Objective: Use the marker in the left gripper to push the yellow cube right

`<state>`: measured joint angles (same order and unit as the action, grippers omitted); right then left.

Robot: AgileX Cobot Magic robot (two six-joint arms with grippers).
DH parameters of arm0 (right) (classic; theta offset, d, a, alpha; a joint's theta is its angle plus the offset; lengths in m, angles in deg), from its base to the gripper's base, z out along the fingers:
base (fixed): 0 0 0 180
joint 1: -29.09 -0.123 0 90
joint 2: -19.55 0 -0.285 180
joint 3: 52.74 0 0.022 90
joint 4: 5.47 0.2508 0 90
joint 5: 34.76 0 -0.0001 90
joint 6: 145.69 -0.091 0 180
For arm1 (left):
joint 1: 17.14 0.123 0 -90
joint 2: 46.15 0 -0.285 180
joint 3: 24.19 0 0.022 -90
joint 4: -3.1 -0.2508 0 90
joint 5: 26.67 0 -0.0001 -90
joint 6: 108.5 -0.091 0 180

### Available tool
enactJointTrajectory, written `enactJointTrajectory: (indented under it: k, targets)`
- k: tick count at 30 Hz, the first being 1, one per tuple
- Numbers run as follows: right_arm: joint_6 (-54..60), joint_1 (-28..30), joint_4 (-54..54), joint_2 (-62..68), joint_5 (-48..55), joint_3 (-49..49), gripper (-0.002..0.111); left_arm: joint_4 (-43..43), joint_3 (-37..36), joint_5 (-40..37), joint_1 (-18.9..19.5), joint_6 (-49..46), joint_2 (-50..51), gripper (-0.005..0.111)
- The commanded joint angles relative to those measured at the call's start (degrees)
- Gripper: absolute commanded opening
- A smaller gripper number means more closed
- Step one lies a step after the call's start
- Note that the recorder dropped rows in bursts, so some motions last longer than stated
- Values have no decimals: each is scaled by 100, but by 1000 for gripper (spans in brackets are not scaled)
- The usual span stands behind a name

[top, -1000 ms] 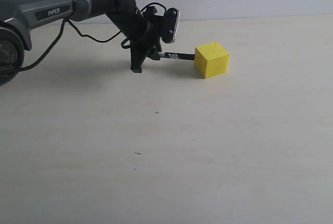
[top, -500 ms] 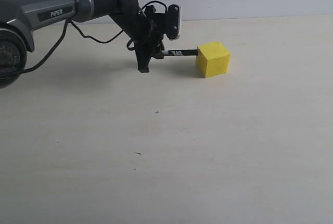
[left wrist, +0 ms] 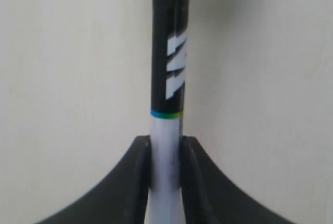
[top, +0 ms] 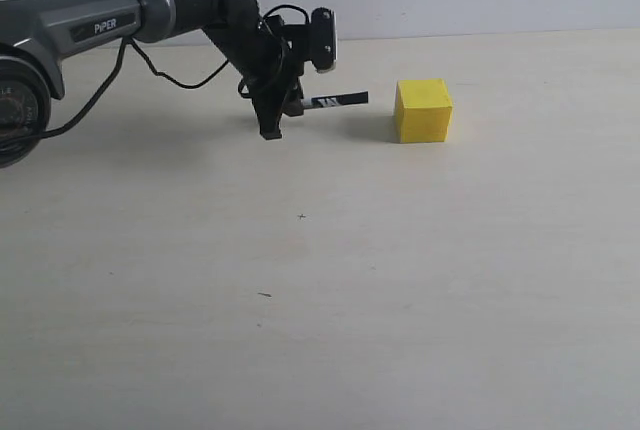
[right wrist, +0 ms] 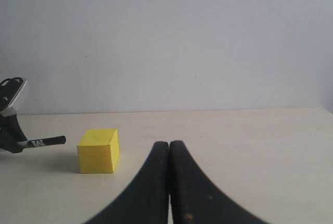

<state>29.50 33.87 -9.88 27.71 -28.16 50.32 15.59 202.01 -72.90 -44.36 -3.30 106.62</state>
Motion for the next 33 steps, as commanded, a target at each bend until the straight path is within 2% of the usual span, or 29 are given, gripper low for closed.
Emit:
enactJointTrajectory:
  k: [1,8,14,21,27,33]
  targets:
    - [-2,31,-9,-38,-33,-27,0,-219,431,-391,75,744,-34,0]
    - [-2,31,-9,-38,-33,-27,0,-2005,782,-899,-179,2208,-34,0]
    - [-2,31,-9,-38,-33,-27,0,-1605,853,-1474,-193,2095,-34,0]
    - [-2,31,-9,-38,-33,-27,0,-1470,853,-1002,-312,2075,-10,0]
    - [-2,31,-9,-38,-33,-27,0,-2083,853,-913,-624,1979,151,0]
    - [-2,31,-9,-38,-33,-27,0,-2147,853,-890,-651,2085,239,0]
